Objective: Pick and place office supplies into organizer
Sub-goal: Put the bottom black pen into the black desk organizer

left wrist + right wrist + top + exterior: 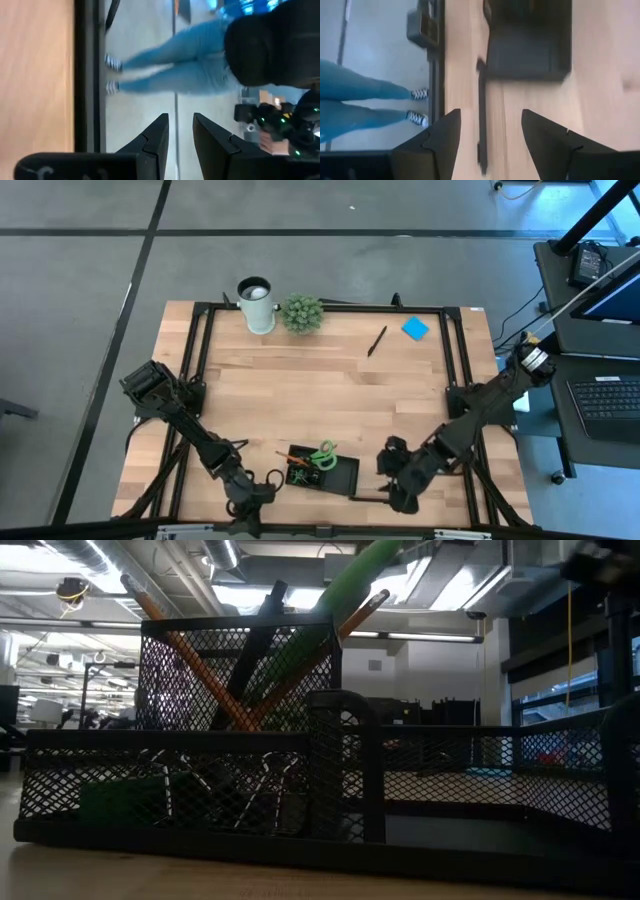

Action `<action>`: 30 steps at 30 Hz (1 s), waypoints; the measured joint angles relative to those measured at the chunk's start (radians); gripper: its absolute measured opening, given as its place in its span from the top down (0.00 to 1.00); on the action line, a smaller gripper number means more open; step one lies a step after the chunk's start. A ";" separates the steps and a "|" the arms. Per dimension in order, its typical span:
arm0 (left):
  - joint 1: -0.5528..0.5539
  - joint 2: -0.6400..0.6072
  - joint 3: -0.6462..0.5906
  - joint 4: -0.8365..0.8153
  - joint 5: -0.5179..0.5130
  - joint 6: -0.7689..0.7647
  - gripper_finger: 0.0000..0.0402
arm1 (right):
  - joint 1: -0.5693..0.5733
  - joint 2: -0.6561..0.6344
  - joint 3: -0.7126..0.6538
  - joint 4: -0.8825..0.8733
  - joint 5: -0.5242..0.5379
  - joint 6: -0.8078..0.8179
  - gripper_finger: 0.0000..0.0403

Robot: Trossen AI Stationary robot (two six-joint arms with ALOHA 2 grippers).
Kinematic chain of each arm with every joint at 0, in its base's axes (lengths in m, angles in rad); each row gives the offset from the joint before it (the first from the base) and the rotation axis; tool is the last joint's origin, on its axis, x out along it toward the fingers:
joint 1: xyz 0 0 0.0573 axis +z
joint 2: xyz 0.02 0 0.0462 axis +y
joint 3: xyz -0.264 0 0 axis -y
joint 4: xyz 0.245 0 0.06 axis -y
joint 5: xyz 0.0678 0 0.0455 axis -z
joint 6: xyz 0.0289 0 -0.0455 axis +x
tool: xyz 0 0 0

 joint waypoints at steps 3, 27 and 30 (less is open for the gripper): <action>0.000 0.000 0.000 -0.085 0.040 -0.052 0.80 | 0.041 0.000 0.000 -0.027 0.003 0.063 0.48; 0.001 0.000 0.000 -0.252 -0.021 -0.071 0.80 | 0.136 0.206 -0.001 0.074 0.003 0.193 0.41; 0.001 0.001 0.000 -0.260 -0.021 -0.036 0.80 | 0.151 0.225 0.000 0.051 0.003 0.170 0.41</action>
